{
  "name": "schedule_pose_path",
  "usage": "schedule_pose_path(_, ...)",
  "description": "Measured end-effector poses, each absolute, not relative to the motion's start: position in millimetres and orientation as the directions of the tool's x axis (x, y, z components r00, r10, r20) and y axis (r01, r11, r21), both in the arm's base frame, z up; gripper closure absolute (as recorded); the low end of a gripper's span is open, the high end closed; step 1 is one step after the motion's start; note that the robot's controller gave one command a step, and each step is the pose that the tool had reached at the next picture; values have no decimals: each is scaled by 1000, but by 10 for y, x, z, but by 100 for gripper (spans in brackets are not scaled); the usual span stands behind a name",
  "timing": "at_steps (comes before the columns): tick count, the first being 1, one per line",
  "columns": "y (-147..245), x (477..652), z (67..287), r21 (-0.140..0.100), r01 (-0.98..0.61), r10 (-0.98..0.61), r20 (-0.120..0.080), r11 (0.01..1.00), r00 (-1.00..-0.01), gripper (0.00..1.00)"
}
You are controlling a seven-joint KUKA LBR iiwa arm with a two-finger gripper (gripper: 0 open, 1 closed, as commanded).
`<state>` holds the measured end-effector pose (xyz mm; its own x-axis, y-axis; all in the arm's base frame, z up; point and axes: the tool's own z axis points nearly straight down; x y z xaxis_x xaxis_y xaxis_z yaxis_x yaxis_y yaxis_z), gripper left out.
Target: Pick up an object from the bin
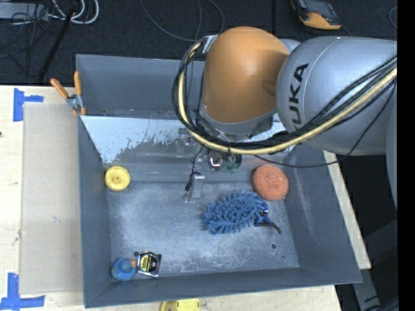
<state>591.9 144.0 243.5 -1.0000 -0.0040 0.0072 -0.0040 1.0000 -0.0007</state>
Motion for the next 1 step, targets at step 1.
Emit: schedule_pose_path(1,1432,5928,2485,1,-1,-1,0,1000,-1000,0)
